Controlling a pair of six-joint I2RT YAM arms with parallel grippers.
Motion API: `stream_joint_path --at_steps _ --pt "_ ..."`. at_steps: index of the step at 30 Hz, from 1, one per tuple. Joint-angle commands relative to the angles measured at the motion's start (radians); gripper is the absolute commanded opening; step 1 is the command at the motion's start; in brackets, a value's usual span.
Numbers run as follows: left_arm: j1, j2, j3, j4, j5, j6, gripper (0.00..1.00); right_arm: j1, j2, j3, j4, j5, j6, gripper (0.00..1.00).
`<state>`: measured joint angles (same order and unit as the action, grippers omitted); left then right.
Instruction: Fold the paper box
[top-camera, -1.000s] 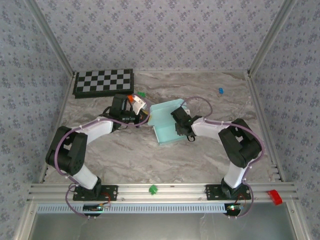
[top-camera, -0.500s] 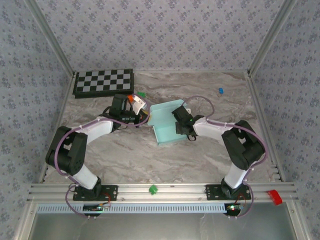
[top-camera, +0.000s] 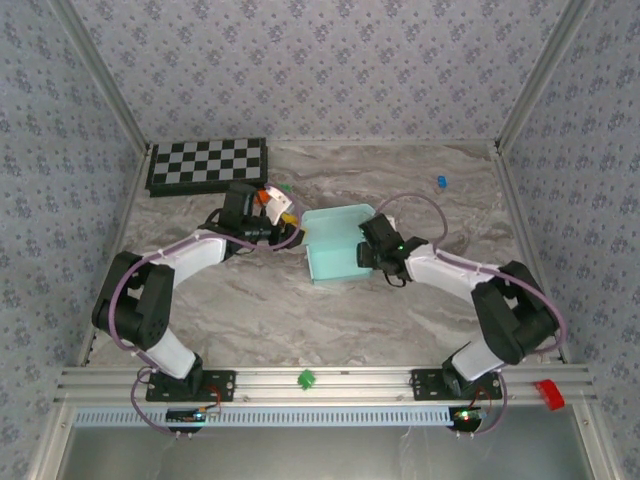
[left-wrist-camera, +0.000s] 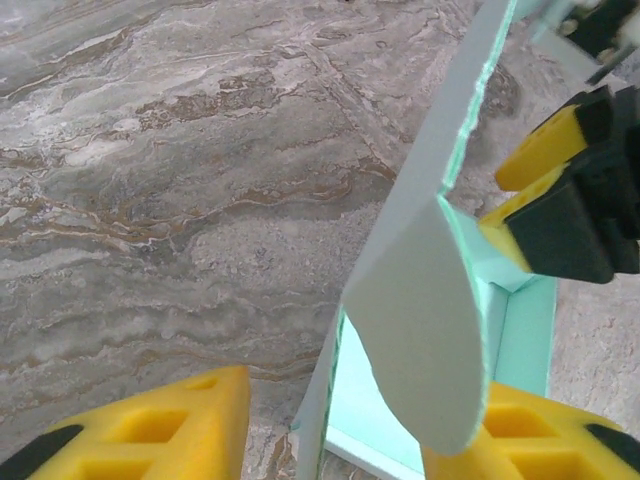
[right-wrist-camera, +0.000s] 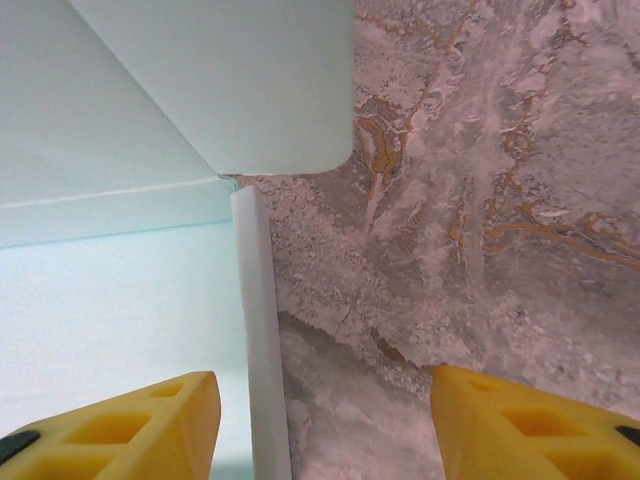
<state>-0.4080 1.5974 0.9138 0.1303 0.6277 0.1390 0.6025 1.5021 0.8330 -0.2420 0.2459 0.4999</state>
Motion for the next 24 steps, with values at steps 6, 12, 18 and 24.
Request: stream_joint_path --at_steps 6,12,18,24 --pt "-0.011 -0.107 0.004 -0.028 -0.063 0.003 0.64 -0.05 -0.164 -0.059 -0.014 0.035 -0.033 0.6" --pt "-0.006 -0.259 -0.029 -0.076 -0.178 -0.037 0.68 -0.162 -0.247 -0.062 -0.069 0.021 -0.023 0.6" --pt "0.038 -0.419 -0.019 -0.185 -0.374 -0.17 0.72 -0.369 -0.221 -0.002 -0.111 -0.129 -0.048 0.59" --pt "0.117 -0.505 0.059 -0.424 -0.475 -0.287 0.75 -0.545 -0.069 0.142 -0.142 -0.264 -0.104 0.54"
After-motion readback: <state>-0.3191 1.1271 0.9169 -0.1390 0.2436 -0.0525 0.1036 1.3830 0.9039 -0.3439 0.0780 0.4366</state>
